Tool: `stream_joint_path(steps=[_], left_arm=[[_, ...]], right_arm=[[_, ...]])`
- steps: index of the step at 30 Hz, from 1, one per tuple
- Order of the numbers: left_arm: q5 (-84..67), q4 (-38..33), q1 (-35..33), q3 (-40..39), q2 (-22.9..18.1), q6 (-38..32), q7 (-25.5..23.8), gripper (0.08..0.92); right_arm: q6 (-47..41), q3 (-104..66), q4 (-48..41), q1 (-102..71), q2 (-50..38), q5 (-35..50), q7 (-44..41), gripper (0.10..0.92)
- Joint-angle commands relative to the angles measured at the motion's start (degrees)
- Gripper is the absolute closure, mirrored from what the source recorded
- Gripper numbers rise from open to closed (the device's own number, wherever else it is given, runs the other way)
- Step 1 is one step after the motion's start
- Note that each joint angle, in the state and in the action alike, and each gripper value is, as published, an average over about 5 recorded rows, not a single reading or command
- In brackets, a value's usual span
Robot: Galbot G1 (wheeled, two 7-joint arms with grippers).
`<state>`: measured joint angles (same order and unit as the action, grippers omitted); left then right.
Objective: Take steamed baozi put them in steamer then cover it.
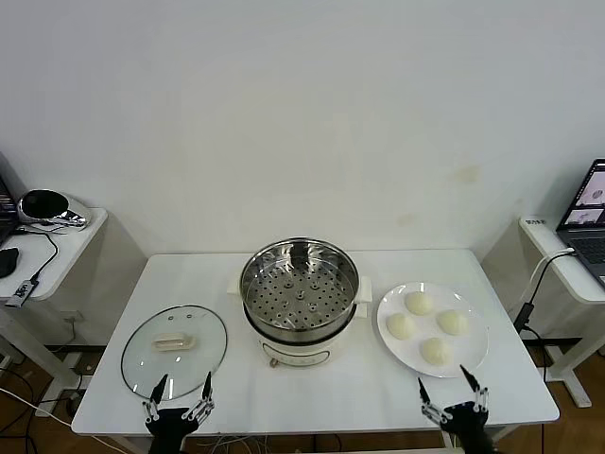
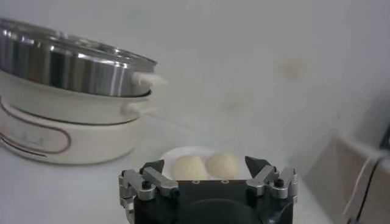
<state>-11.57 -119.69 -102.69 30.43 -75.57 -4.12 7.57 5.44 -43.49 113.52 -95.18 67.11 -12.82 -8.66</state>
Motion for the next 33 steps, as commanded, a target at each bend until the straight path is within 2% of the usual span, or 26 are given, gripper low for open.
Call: stream_joint_path(steps=[1,7,11,15,23,29,33], left_arm=[[3.55,-0.34,3.22,0.98,2.35,0.05,-2.12,0.177],[3.50,0.24,4.72,1.69,3.00,0.22,-1.98,0.177],[3.59,0.33,5.01,1.99,3.52,0.41,-1.85,0.177],[3.83,0.49,4.72,2.00,3.41,0.44,-1.59,0.177],[4.96,0.24,4.32,2.34,2.91,0.63,-1.14,0.177],[5.18,-0.13,4.39,2.70,2.86,0.97,-0.86,0.177],[5.17,-0.28,4.41,2.90,2.84,1.09,-0.71,0.177]], right_arm=[[-7.12,-2.00,-2.96,13.34,-18.23,-13.52,-6.94,0.203],[-11.75,3.77,-8.00,24.93,-30.41,-15.91,-22.33,0.203],[-12.92,14.24,-14.00,38.14,-36.88,-11.46,-30.71,0.203],[-12.28,27.83,-21.91,53.24,-39.51,-7.50,-39.48,0.203],[-9.03,54.51,-38.92,78.22,-35.79,-4.14,-50.40,0.203],[-8.00,65.98,-46.23,87.43,-30.08,-3.38,-57.18,0.203],[-6.27,71.18,-52.02,91.34,-25.22,-4.46,-58.32,0.203]])
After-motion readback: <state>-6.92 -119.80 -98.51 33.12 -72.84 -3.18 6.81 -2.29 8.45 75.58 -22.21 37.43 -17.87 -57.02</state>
